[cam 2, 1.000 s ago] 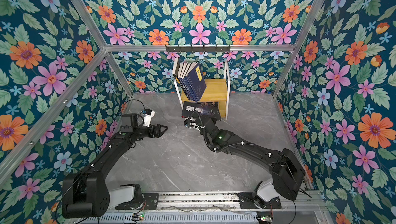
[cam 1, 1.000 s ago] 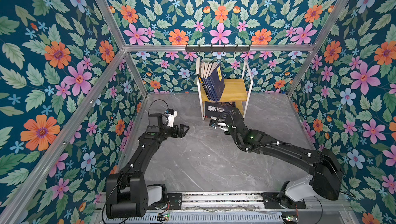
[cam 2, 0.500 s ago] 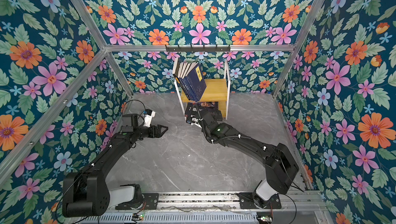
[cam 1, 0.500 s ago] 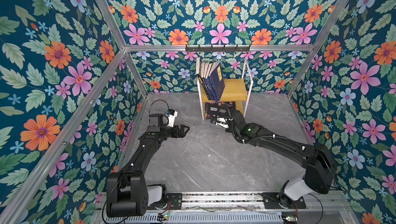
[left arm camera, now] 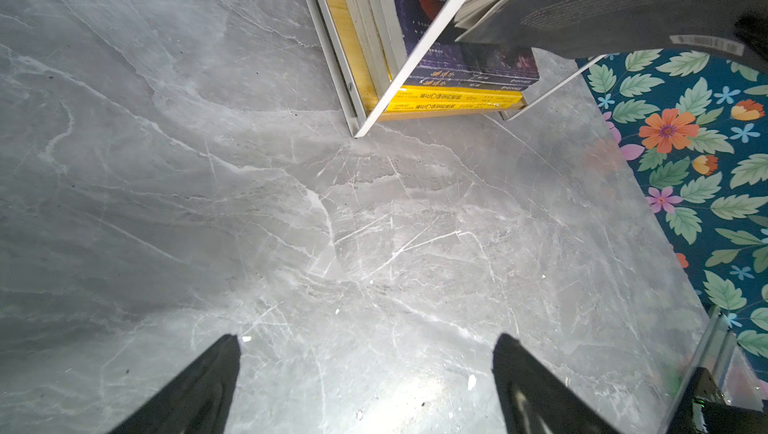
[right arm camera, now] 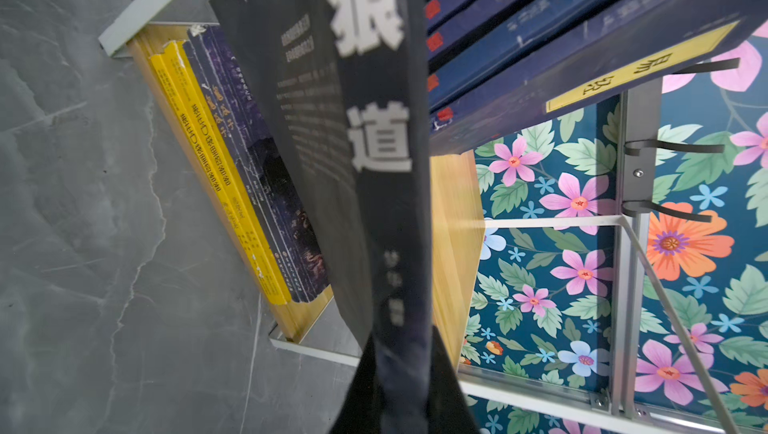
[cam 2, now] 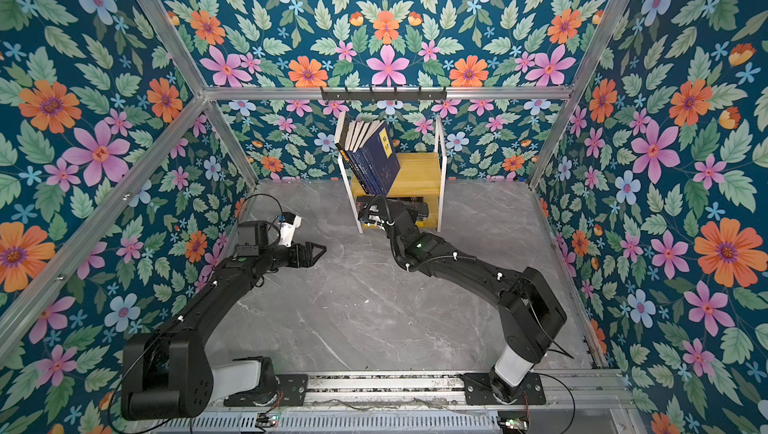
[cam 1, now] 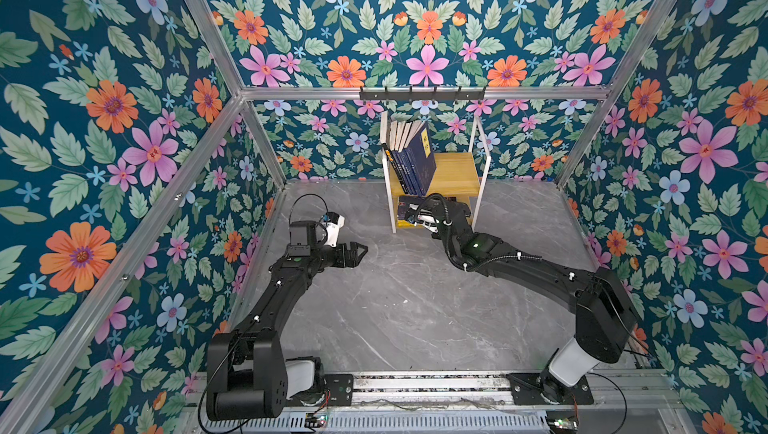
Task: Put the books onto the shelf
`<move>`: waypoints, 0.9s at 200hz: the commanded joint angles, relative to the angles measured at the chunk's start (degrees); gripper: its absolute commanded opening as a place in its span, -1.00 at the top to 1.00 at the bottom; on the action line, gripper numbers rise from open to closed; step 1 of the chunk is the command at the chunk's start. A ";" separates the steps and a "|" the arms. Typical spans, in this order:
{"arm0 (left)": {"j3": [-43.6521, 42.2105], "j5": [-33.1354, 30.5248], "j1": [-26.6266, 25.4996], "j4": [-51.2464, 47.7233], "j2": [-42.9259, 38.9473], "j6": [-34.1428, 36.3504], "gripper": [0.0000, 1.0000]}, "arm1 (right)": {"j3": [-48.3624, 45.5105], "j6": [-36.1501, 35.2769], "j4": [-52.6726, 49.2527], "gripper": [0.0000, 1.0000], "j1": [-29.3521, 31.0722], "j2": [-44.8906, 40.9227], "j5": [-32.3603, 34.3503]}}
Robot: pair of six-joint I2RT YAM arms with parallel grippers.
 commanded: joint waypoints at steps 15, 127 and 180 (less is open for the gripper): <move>0.38 1.25 0.09 0.76 0.21 -0.22 -0.92 | -1.58 1.58 7.36 1.00 -0.28 2.41 -0.02; -0.17 0.71 -0.02 1.72 0.53 -0.02 -0.92 | -8.18 7.10 5.91 1.00 -0.35 4.95 -1.98; 0.04 1.33 0.00 1.38 0.20 0.15 -0.91 | -6.05 0.02 14.95 1.00 -3.08 9.36 -3.26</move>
